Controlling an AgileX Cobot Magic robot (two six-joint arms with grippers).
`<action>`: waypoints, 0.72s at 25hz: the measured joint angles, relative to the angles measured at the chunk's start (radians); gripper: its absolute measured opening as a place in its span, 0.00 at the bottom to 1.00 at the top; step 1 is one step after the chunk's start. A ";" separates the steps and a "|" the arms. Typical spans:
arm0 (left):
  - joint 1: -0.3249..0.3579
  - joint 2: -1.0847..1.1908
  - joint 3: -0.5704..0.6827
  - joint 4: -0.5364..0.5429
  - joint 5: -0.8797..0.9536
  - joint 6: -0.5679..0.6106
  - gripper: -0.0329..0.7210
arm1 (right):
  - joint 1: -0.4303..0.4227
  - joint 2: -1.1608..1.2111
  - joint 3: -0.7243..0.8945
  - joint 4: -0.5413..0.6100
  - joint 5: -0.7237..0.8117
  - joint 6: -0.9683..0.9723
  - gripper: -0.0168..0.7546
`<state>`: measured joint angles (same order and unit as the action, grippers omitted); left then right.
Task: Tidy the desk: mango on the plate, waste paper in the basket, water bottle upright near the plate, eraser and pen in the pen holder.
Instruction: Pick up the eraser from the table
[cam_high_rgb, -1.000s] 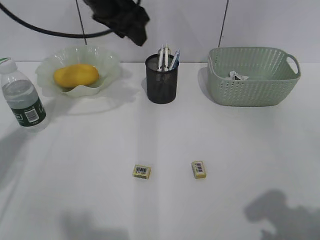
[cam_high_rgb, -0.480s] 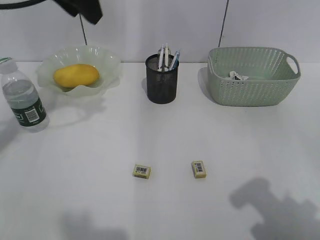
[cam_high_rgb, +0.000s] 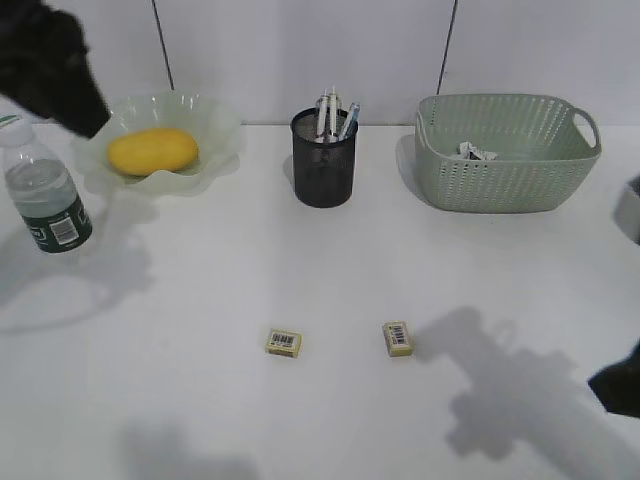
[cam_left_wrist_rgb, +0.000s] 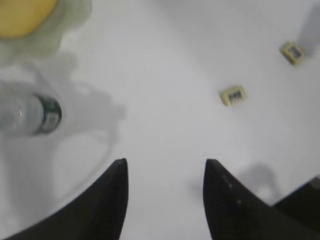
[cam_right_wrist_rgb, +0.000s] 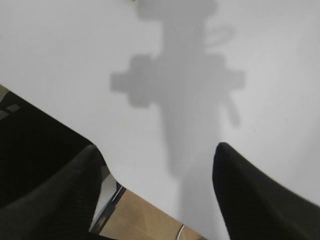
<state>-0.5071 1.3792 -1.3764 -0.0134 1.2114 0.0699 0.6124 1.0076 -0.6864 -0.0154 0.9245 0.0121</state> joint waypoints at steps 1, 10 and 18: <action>0.000 -0.034 0.037 0.000 -0.006 -0.007 0.54 | 0.000 0.026 -0.020 0.002 -0.001 0.006 0.73; 0.000 -0.392 0.371 0.000 -0.089 -0.098 0.54 | 0.000 0.288 -0.177 0.040 -0.011 0.061 0.73; 0.000 -0.802 0.637 0.000 -0.115 -0.142 0.54 | 0.000 0.503 -0.242 0.048 -0.046 0.157 0.74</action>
<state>-0.5071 0.5770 -0.7399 -0.0134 1.0959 -0.0720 0.6124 1.5110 -0.9286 0.0324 0.8787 0.1694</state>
